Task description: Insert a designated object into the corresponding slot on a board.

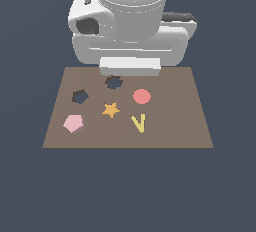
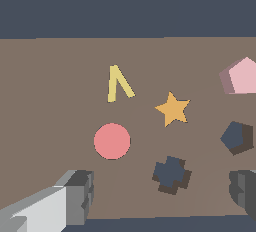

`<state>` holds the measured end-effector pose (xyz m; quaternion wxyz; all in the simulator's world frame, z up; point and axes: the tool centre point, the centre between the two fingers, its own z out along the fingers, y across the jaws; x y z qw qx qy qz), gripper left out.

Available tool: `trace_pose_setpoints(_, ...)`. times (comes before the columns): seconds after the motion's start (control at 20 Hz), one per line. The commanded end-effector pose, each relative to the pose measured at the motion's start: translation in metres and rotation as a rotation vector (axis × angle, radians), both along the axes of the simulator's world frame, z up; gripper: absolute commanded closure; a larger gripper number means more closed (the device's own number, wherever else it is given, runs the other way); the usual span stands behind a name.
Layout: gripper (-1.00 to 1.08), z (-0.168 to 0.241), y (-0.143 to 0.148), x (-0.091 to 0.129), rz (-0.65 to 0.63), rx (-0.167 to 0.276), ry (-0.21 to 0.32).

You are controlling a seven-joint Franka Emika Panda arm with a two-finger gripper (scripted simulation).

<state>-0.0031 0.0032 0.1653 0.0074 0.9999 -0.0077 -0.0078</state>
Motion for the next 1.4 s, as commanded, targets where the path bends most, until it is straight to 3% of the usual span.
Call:
trace_pose_setpoints(0.0,-0.92,0.0,0.0,0.0,0.0,0.0,0.0)
trace_pose_setpoints(0.6,-0.92,-0.017,-0.027,0.008,0.049,0.002,-0.002)
trace_pose_setpoints(1.35,-0.92,-0.08,-0.119,0.048,0.224,0.012,-0.009)
